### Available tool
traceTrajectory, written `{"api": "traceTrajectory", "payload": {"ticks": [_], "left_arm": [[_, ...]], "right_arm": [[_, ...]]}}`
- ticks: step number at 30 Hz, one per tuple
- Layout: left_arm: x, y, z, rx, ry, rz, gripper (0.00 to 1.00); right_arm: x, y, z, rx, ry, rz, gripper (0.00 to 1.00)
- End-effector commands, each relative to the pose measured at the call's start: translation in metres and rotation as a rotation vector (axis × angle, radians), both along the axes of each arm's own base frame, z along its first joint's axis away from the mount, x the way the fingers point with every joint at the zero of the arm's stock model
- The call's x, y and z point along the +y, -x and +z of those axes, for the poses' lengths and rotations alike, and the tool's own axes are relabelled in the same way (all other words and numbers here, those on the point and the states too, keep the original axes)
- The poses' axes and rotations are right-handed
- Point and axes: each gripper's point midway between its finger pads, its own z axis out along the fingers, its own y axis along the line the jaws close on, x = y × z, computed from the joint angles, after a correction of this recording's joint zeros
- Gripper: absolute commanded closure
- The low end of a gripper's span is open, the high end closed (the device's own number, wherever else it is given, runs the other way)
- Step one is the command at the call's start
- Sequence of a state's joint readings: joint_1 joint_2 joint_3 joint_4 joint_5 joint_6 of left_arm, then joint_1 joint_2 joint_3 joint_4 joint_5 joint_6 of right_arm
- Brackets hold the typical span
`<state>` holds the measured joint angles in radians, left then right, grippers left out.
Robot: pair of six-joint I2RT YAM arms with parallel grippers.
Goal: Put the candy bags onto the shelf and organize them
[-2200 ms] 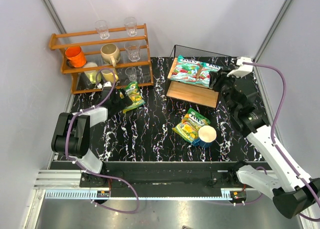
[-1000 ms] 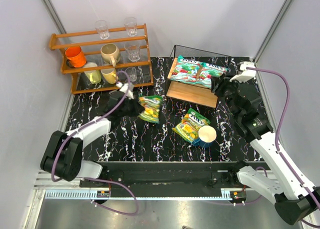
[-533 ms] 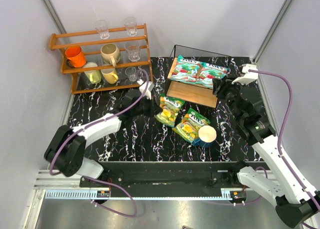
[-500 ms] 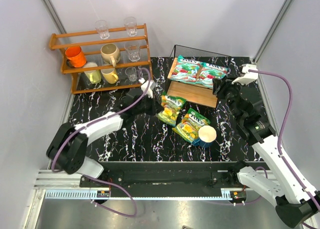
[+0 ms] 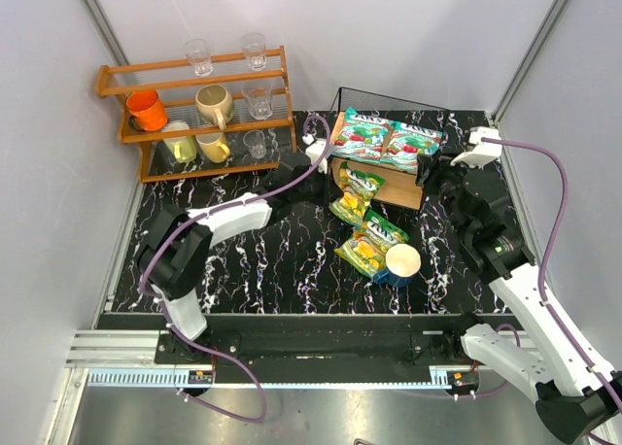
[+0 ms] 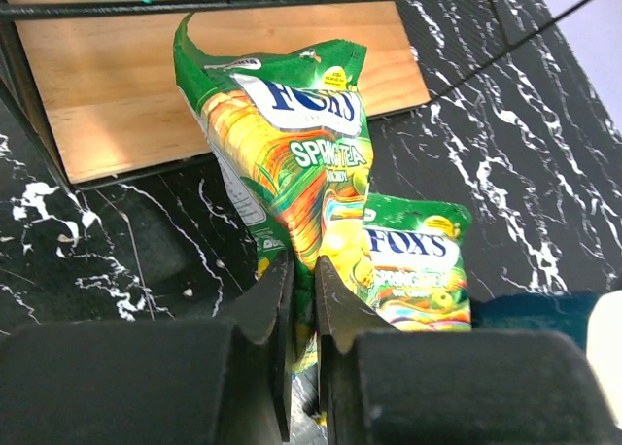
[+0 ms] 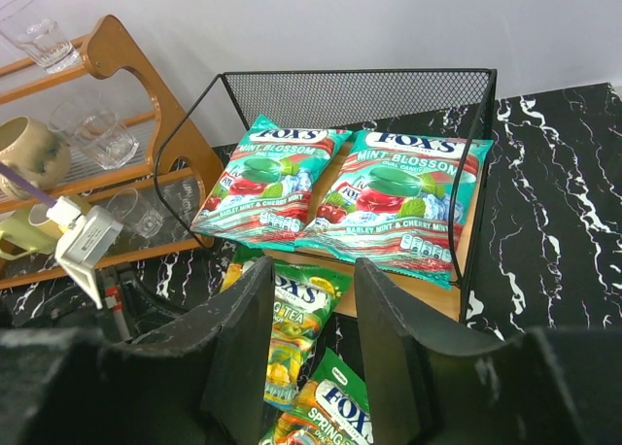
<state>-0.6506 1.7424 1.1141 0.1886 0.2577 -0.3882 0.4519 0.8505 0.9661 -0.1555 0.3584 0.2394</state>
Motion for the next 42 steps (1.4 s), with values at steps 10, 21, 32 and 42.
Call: {"api": "traceTrajectory", "payload": {"ticks": [10, 21, 32, 42], "left_arm": [[-0.018, -0.065, 0.027, -0.190, -0.004, 0.081, 1.00], [-0.005, -0.087, 0.023, -0.230, -0.100, 0.170, 0.49], [0.026, -0.068, 0.056, -0.294, -0.138, 0.223, 0.01], [0.016, 0.040, 0.019, -0.171, -0.024, 0.025, 0.01]], "right_arm": [[-0.009, 0.001, 0.006, -0.031, 0.010, -0.047, 0.53], [-0.009, 0.000, 0.003, -0.024, 0.017, -0.048, 0.53], [-0.010, 0.002, 0.005, -0.029, 0.015, -0.050, 0.53], [-0.016, 0.007, 0.009, -0.031, 0.018, -0.064, 0.52]]}}
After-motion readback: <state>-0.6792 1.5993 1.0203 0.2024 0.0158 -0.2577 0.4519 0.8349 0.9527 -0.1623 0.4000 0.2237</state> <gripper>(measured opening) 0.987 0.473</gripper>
